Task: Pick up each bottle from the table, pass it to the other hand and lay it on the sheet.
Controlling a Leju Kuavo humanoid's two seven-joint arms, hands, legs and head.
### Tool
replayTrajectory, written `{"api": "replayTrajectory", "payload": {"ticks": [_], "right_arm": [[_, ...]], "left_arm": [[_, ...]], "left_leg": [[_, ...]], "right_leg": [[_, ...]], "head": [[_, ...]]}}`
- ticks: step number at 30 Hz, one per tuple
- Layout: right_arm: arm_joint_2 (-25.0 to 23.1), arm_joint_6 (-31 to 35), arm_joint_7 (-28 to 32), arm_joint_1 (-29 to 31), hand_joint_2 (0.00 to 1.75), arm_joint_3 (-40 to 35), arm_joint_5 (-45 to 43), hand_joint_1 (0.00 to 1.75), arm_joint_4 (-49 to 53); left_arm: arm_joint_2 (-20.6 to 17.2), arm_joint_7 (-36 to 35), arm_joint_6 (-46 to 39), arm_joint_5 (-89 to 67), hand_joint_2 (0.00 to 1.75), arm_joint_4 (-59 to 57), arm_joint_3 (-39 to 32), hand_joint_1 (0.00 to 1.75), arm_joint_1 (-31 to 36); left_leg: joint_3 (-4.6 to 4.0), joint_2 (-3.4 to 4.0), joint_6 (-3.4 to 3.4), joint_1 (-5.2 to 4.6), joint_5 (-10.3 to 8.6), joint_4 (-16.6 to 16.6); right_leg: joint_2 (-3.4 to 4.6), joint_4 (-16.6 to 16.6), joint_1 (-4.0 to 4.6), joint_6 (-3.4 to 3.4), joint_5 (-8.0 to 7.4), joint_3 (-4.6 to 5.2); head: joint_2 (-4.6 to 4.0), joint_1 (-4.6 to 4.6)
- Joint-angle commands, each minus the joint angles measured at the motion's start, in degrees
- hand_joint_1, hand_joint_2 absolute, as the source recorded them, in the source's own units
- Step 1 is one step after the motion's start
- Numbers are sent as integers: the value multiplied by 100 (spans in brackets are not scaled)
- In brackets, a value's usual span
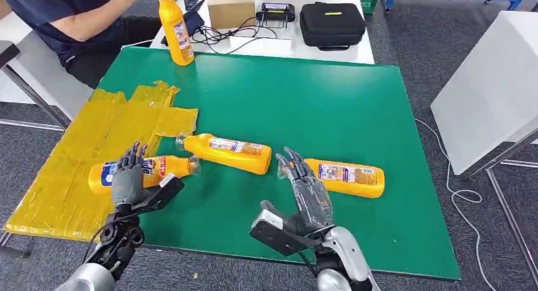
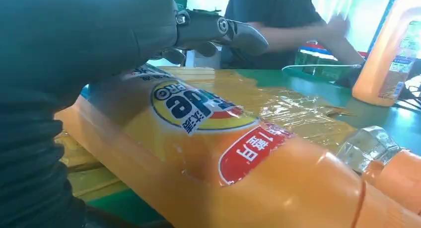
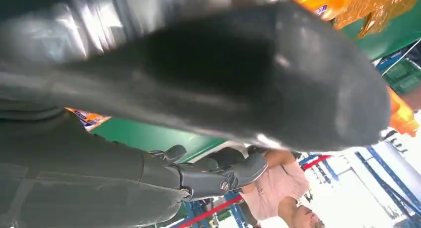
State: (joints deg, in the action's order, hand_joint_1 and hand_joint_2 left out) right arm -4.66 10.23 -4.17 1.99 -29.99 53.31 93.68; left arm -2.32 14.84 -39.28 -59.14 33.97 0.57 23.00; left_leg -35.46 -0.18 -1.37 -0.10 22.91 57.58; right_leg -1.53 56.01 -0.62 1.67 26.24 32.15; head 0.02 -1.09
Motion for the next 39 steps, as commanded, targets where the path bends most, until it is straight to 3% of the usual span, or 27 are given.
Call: {"api": "replayTrajectory", "payload": {"ticks": [1,6,8,10,11,12,15,19,22,32,39], "right_arm": [[86,10,12,94,0,97,-27,0,-312],[116,9,23,89,0,144,19,0,-338],[153,11,15,56,0,285,85,0,-387],[233,12,41,45,0,537,324,0,-442],[251,17,11,32,175,691,468,0,-458],[277,-35,-71,31,175,908,655,0,-488],[342,-180,-96,-25,175,1524,914,0,-451],[577,-326,90,88,175,2409,687,0,-427],[579,-530,274,305,175,2669,901,0,-669],[881,-577,242,785,175,2499,1135,0,-1533],[1133,-616,248,1342,175,2022,1140,0,-2443]], "left_arm": [[-48,-15,-24,44,175,-264,-102,0,7],[19,328,196,619,175,38,-287,0,-100],[63,807,304,1242,175,815,-340,0,-423],[118,967,720,1982,175,2372,-250,0,-1015],[137,1003,1038,2433,175,3034,-228,0,-1254],[160,958,1344,2958,0,3802,-233,0,-1529],[238,1103,1925,4413,0,5417,-296,0,-2055],[146,1307,2483,5723,0,6698,-464,0,-2635],[116,1305,2500,5669,0,6702,-430,0,-2733],[57,1420,2453,5804,0,6673,-550,0,-2956],[-14,1474,2564,5916,0,6651,-653,0,-3006]], "left_leg": [[17,9,6,3,5,-5],[21,11,7,3,6,-8],[17,9,5,3,5,-6],[19,12,6,5,8,-6],[22,16,7,7,12,-4],[36,21,9,8,18,-6],[23,9,5,8,22,6],[-4,1,1,6,15,13],[-7,29,2,0,15,7],[24,16,7,-7,15,-6],[15,24,0,-8,11,-4]], "right_leg": [[16,-8,2,-4,2,-17],[19,-11,2,-5,2,-20],[16,-10,2,-4,1,-18],[20,-14,4,-3,2,-20],[25,-15,6,-4,4,-25],[32,-19,7,-5,9,-38],[20,-13,7,-2,14,-29],[7,-6,4,0,10,-2],[34,-8,2,-2,2,4],[22,-21,0,-6,6,-29],[26,-16,-2,-4,2,-18]], "head": [[0,0],[2,0],[0,0],[0,0],[0,-2],[0,0],[0,-2],[0,0],[0,-4],[2,-2],[0,0]]}}
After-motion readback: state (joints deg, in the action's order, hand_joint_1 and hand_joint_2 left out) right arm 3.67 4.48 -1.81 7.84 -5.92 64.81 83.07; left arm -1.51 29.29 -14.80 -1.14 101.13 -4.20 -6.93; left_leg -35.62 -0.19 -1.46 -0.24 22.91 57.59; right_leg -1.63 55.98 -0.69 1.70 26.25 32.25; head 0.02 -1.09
